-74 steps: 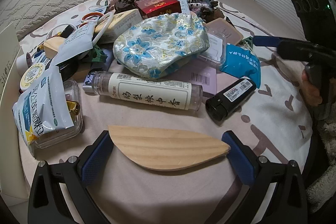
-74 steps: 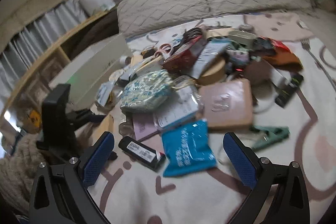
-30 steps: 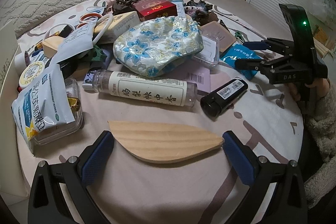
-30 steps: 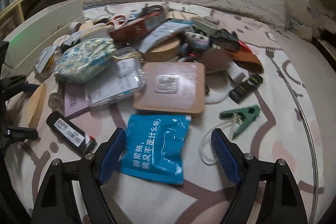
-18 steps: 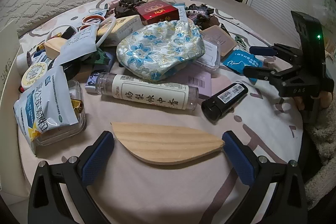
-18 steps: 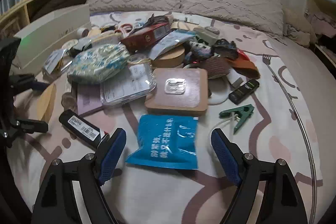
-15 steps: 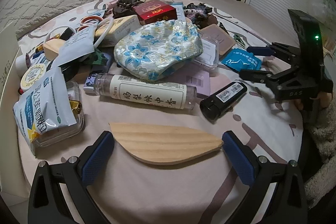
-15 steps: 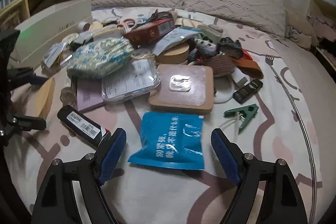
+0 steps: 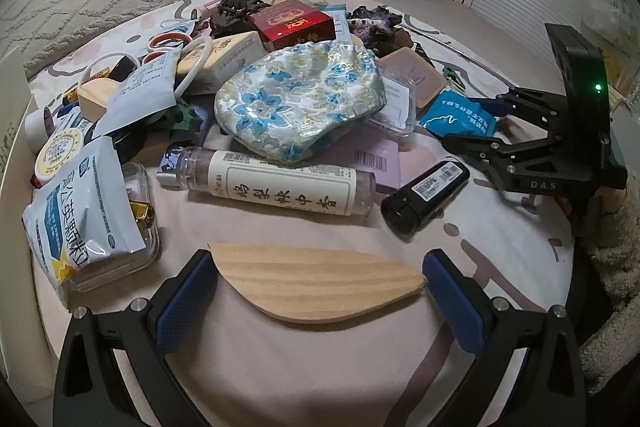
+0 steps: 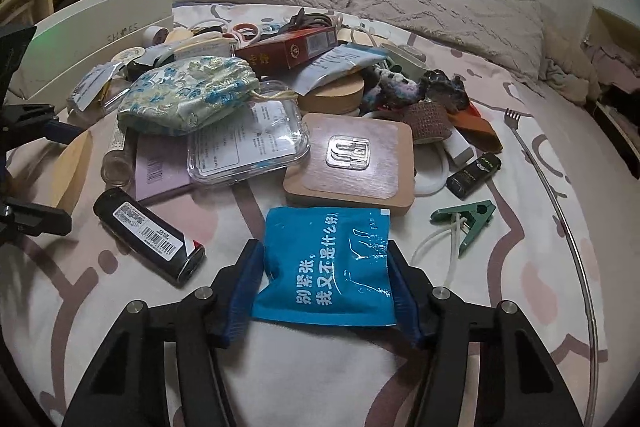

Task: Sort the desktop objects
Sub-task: 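Lower the right gripper onto the blue packet and close it, then lift the blue packet with the right gripper while the left gripper holds the spatula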

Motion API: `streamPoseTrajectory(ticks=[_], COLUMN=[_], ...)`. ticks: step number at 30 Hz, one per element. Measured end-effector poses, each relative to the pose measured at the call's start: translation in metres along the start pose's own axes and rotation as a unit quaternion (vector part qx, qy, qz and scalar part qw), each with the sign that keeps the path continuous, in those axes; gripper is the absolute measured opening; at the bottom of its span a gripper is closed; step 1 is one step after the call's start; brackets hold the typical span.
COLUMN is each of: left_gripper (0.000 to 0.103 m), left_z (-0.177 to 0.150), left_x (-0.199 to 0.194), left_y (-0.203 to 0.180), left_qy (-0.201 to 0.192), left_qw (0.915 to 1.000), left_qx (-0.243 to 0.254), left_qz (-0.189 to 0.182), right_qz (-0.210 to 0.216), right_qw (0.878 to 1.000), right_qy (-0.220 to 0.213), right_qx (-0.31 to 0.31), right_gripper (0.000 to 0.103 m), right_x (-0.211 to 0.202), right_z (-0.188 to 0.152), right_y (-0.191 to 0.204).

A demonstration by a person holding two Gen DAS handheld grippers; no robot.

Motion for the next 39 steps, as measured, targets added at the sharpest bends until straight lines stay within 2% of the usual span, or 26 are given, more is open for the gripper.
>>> streamPoseTrajectory(ticks=[5, 21, 39], left_gripper=[0.103, 0.102, 0.101], left_z=[0.001, 0.002, 0.016], left_x=[0.002, 0.007, -0.013], left_y=[0.002, 0.000, -0.005], left_qy=[0.003, 0.003, -0.049], left_qw=[1.0000, 0.9997, 0.9982], left_qx=[-0.006, 0.022, 0.029], left_qz=[-0.002, 0.015, 0.018], right_qz=[0.006, 0.006, 0.012], right_qw=[1.000, 1.000, 1.000], right_qy=[0.000, 0.000, -0.003], right_qx=[0.006, 0.006, 0.013], right_gripper=[0.059, 0.059, 0.059], right_x=[0.000, -0.001, 0.000], right_z=[0.000, -0.001, 0.001], right_y=[-0.001, 0.000, -0.002])
Point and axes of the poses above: each gripper's, at about its wrist camera, not at the fingertips, and x roughly the way its jaws point, y to its left, z to its top, the point moved 7 cm from there along x, roughly the way its jaws point, and after that the axes turned 15 degrees about -y, right-handed, at the moved point
